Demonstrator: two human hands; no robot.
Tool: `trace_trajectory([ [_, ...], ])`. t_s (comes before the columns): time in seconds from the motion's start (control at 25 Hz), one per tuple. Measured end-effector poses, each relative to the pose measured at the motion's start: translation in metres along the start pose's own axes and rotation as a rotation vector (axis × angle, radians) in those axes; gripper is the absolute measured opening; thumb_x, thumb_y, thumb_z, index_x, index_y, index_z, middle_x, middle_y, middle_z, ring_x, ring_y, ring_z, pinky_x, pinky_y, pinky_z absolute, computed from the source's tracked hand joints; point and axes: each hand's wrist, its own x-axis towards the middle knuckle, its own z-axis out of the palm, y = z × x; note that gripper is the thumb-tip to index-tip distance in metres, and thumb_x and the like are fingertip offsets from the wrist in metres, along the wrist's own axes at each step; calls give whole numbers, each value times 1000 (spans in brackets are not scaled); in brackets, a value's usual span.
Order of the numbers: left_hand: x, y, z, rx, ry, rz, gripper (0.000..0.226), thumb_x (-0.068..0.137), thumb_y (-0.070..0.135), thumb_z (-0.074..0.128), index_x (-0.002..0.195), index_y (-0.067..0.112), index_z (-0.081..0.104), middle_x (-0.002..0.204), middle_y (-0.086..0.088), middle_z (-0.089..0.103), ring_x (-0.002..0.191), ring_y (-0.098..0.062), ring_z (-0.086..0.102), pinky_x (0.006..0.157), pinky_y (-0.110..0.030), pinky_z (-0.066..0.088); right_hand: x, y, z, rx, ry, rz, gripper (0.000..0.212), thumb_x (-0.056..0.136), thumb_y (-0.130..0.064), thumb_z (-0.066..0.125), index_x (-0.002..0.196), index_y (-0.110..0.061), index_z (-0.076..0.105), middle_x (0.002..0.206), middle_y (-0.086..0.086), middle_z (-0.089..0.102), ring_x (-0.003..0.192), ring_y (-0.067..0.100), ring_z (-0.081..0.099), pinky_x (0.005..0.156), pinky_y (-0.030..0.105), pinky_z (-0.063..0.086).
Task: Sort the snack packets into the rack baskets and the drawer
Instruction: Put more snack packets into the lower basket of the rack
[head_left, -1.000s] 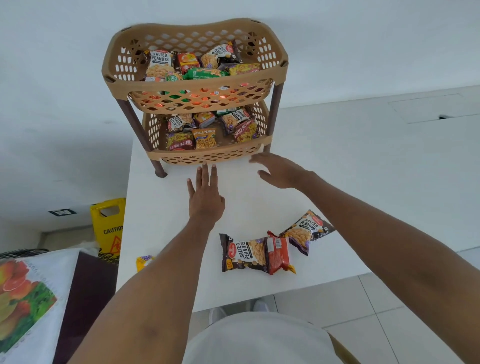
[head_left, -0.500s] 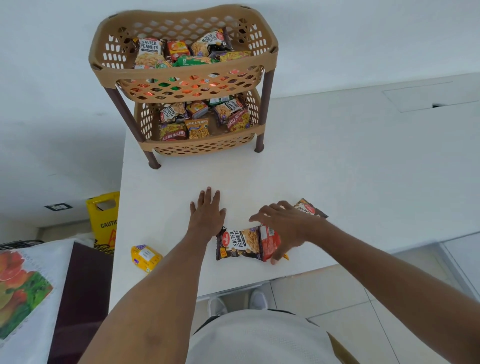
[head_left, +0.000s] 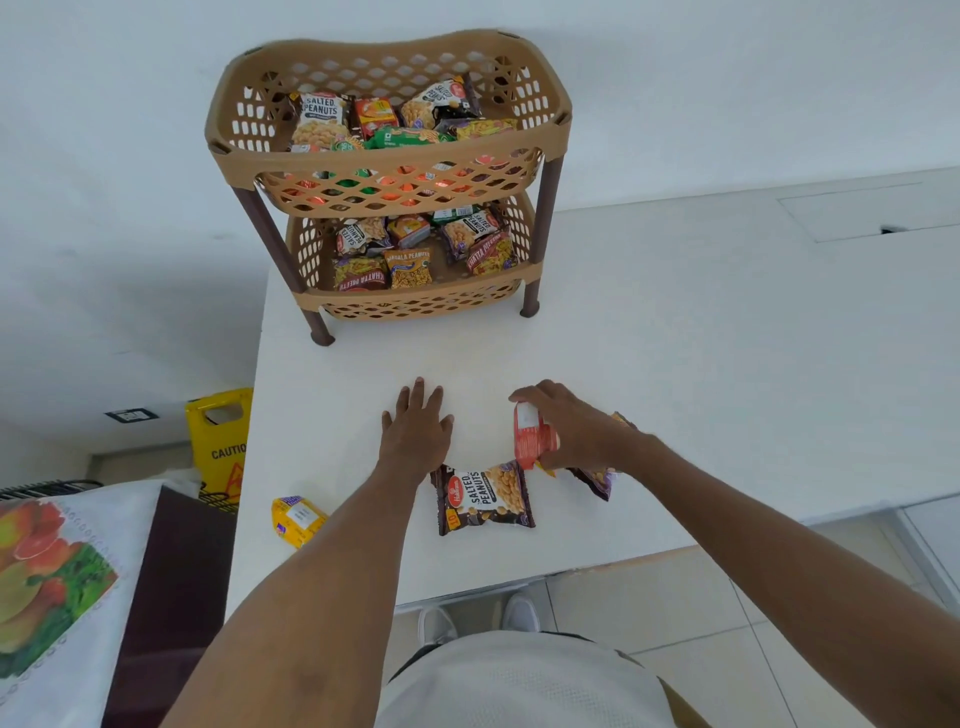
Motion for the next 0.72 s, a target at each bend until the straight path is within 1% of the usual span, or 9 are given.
trace_trajectory([
  [0.08, 3, -6, -3, -1, -12, -26, 61, 110, 43, 34, 166, 27, 13, 175, -3, -4, 162, -28, -2, 127, -58, 13, 8, 1, -11, 178, 72, -27, 86, 77, -21, 85, 149, -34, 39, 133, -5, 41, 127, 17, 42, 97, 32, 54],
  [0.16, 6, -13, -6, 0, -47, -24, 66, 109, 45, 39, 166, 28, 11, 175, -3, -6, 162, -29, -3, 128, -58, 12, 20, 0, -22, 309, 173, -69, 76, 80, -14, 86, 143, -30, 48, 129, -7, 42, 128, 18, 45, 100, 30, 54],
  [0.32, 12, -19, -13, -27, -106, -15, 83, 102, 52, 55, 166, 31, 8, 174, -6, -12, 162, -28, -7, 127, -58, 12, 58, -24, -53, 718, 279, -57, 52, 89, -5, 78, 132, -25, 58, 136, 4, 50, 126, 28, 60, 95, 35, 59],
  [0.36, 15, -19, -16, -38, -121, -21, 86, 100, 52, 59, 166, 32, 8, 174, -6, -12, 162, -28, -7, 127, -59, 13, 71, -31, -62, 905, 281, -42, 45, 93, -3, 71, 132, -21, 58, 139, 9, 54, 127, 31, 61, 98, 39, 59],
  [0.44, 22, -16, -22, -57, -158, -40, 91, 97, 50, 65, 166, 33, 9, 174, -6, -13, 161, -28, -8, 126, -61, 14, 96, -43, -79, 1430, 262, 1, 39, 97, -2, 57, 135, -12, 56, 142, 20, 56, 134, 42, 56, 107, 53, 52],
  [0.52, 26, -14, -26, -77, -180, -58, 94, 94, 48, 70, 166, 34, 10, 174, -5, -13, 161, -28, -8, 125, -62, 16, 122, -51, -93, 1825, 237, 28, 42, 100, -15, 54, 140, -6, 51, 141, 26, 55, 139, 49, 49, 114, 60, 44],
  [0.6, 26, -13, -26, -92, -180, -64, 96, 93, 45, 73, 166, 34, 12, 174, -5, -13, 161, -28, -7, 125, -63, 15, 149, -61, -108, 1887, 272, 59, 44, 102, -29, 59, 140, -7, 52, 147, 25, 52, 138, 47, 51, 114, 60, 43],
  [0.68, 25, -12, -25, -111, -168, -61, 96, 93, 43, 74, 166, 33, 13, 174, -6, -12, 161, -29, -7, 125, -63, 14, 180, -67, -118, 1753, 371, 136, 35, 99, -19, 68, 130, -10, 54, 146, 22, 52, 135, 41, 54, 109, 58, 50],
  [0.72, 25, -13, -24, -121, -161, -63, 96, 92, 41, 75, 166, 33, 13, 174, -6, -12, 161, -29, -7, 125, -63, 14, 194, -70, -122, 1669, 410, 174, 43, 93, -13, 74, 130, -11, 53, 143, 18, 53, 133, 39, 54, 105, 57, 53],
])
